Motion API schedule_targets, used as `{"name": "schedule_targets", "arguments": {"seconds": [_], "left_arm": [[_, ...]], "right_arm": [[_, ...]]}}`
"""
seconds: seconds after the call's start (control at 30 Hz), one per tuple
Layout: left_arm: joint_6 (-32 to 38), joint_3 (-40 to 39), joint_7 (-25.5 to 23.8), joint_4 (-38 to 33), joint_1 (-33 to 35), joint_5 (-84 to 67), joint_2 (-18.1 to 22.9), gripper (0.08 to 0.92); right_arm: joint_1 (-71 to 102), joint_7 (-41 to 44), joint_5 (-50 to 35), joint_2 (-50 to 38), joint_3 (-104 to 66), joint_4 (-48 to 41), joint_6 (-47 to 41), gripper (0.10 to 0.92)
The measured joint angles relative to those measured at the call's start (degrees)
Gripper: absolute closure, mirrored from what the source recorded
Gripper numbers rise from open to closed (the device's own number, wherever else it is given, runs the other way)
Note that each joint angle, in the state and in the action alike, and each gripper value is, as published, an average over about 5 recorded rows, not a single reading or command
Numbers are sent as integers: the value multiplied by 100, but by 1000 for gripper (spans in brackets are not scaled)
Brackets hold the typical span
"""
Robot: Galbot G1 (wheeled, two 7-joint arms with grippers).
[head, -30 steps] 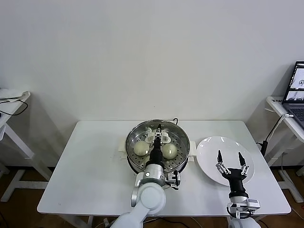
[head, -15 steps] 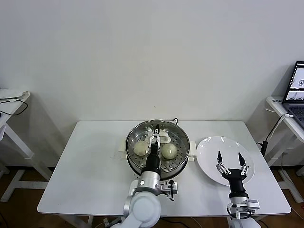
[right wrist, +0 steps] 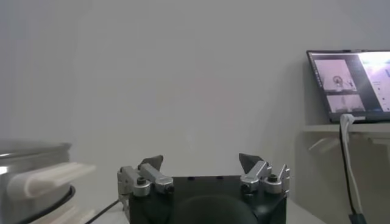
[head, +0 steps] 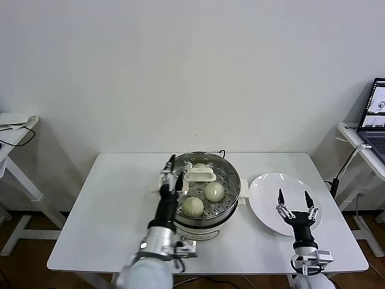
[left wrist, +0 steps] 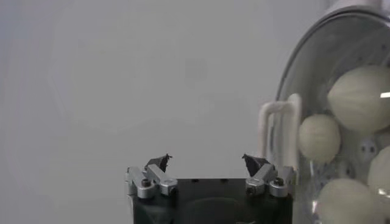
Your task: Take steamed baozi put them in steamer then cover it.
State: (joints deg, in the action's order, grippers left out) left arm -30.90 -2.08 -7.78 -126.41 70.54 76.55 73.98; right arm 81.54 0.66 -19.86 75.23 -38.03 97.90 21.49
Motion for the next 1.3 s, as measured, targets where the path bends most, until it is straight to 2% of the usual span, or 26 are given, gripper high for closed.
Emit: {"name": "schedule_targets", "arguments": {"seconds": [0.23, 0.53, 0.83, 1.3], "left_arm": [[999, 1278, 524, -297, 808, -2016, 108, 177], [2126, 2641, 598, -57, 1419, -4315, 501, 177], [2633, 3259, 603, 0, 1732, -5527, 732, 177], [2983, 3606, 601, 81, 1983, -6243, 847, 177]], "right_arm": [[32, 54, -102, -14, -61, 281, -251, 203], [124, 61, -105, -26, -44, 663, -583, 203], [278, 42, -36, -46, 29, 1030, -787, 203], [497, -1, 22, -65, 57, 1390, -906, 203]]}}
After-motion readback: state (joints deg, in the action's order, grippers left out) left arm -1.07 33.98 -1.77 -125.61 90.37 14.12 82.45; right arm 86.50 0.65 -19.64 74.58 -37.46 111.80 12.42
